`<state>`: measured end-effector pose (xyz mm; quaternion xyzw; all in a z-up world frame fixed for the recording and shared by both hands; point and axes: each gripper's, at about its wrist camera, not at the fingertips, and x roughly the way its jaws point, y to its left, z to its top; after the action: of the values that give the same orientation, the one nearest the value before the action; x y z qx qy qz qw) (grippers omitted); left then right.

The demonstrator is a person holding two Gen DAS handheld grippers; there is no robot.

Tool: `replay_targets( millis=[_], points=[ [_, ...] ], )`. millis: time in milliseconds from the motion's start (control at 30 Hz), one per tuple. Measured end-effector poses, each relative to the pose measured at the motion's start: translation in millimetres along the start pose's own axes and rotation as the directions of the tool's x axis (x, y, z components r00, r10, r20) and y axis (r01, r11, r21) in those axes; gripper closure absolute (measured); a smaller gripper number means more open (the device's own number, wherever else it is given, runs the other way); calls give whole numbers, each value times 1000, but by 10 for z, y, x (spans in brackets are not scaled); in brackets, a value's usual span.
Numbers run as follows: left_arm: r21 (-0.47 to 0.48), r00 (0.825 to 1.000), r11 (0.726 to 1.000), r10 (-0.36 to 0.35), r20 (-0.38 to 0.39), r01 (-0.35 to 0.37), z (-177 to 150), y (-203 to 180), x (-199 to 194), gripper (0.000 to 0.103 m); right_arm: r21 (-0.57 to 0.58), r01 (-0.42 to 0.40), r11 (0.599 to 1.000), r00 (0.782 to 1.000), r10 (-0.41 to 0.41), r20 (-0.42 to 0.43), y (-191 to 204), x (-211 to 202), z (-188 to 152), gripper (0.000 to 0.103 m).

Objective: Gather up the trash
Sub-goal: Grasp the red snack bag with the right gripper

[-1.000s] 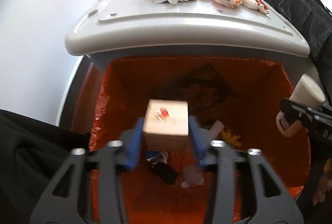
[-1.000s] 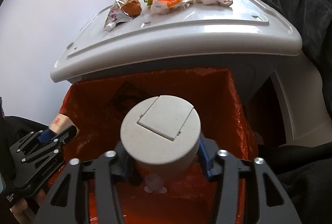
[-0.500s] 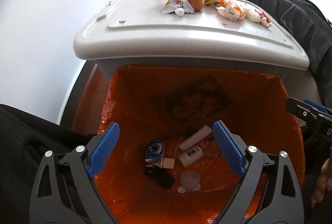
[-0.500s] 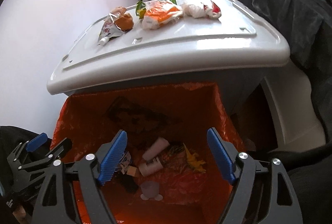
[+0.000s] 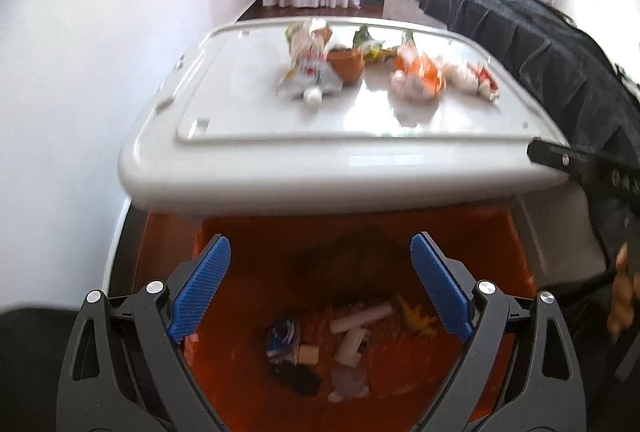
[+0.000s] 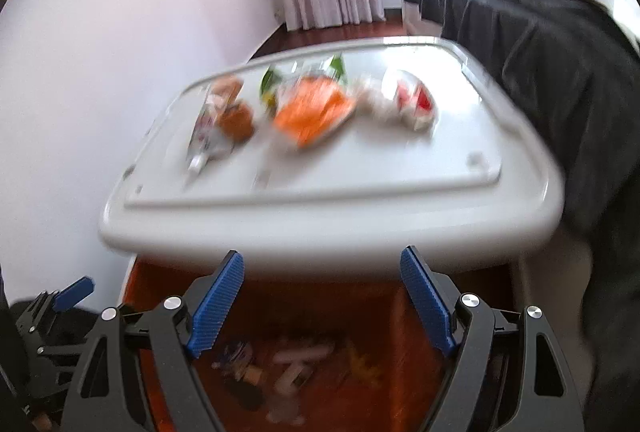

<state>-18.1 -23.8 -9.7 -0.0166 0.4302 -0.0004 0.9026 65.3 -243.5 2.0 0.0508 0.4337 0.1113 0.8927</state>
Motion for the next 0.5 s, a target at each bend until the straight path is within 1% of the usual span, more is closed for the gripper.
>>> replay_targets(
  millis=[133,200,300,367,433,500],
  points=[
    [21,1000,1000,-2,22,1,332,9,15,14,9,44,999,999,-44,13,-308,127,511,24],
    [26,1000,1000,4,27,-5,447,27,35,14,22,70,997,998,-70,1,-494,292,784,26],
    [-2,999,1000,5,38,-5,544,108,95,14,68,79,995,996,-77,-36,-746,593,1094,37],
    [-26,999,1000,17,44,-15,553,164,157,14,114,81,990,996,-74,-59,-916,845,1263,41],
    [-37,999,999,32,33,-30,539,193,218,14,145,74,987,995,-63,-80,-982,1055,1362,44],
    [-39,999,999,31,21,-30,519,208,267,14,179,62,982,994,-44,-103,-1047,1267,1437,51]
  ],
)
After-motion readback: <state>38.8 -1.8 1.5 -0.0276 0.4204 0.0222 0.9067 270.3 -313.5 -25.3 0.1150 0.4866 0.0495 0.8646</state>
